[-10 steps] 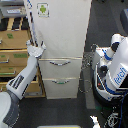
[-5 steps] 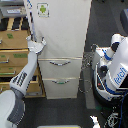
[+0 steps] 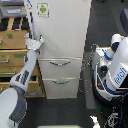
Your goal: Opening the fridge
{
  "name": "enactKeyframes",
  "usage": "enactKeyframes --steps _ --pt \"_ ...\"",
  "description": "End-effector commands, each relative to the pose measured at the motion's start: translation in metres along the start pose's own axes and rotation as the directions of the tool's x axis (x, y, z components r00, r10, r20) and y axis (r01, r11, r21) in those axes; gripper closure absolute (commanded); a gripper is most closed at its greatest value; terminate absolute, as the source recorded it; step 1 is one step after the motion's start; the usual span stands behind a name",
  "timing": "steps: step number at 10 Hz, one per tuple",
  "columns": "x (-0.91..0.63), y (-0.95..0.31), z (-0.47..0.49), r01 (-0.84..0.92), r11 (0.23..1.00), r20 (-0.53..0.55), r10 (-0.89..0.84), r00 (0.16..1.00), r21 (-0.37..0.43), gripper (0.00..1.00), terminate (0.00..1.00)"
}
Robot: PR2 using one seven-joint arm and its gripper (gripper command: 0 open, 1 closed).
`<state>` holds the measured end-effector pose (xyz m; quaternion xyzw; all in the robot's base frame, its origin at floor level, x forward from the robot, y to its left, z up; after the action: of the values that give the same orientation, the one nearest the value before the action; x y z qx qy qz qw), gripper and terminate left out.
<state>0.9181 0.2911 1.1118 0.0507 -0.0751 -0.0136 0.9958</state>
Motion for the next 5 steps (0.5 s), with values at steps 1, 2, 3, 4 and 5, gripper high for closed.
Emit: enactKeyframes --steps 1,2,3,4,5 --pt "0.0097 -0.0013 -0.0611 0.059 0.981 -0.061 -0.071 0.996 -0.185 1.0 0.0" --pt "0.0106 0.0006 -0.0631 0.06 0.98 -0.061 -0.073 0.996 -0.188 1.0 0.0" --pt "0.011 0.003 -0.0624 0.062 0.98 -0.056 -0.074 0.996 -0.188 1.0 0.0" --pt "0.011 0.0066 -0.063 0.063 0.981 -0.054 -0.074 0.996 -0.186 1.0 0.0" --pt "0.0097 0.0063 -0.0651 0.066 0.981 -0.057 -0.078 0.995 -0.184 1.0 0.0"
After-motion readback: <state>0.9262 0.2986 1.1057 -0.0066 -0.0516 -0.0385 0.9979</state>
